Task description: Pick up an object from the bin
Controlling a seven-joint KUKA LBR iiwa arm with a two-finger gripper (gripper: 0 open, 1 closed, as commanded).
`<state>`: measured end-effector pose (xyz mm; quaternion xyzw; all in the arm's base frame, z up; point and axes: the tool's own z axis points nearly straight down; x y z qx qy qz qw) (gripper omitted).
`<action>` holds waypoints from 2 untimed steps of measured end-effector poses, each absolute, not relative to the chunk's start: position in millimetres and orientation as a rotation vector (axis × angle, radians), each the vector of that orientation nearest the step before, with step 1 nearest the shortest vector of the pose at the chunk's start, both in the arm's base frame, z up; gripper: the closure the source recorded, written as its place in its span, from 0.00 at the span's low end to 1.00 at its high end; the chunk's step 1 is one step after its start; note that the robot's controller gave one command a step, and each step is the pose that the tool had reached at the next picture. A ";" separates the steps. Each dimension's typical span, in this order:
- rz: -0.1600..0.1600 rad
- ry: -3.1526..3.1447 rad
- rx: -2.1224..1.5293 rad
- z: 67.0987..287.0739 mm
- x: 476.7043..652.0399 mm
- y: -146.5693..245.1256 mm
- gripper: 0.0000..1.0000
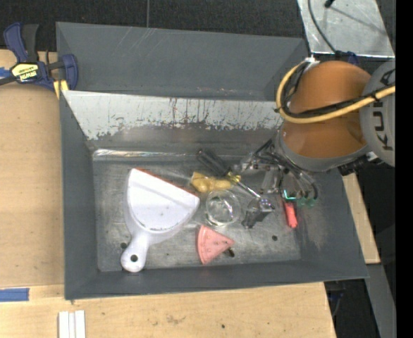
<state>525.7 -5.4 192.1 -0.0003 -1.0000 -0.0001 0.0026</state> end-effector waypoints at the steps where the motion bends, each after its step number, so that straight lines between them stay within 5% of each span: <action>1: 0.000 -3.145 -0.001 196.3 527.4 -5.5 0.00; 2: 0.002 -3.148 0.116 160.2 515.9 13.5 0.00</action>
Offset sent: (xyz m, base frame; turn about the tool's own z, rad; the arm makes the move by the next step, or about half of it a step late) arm -0.0419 0.0683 -0.1221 -0.2529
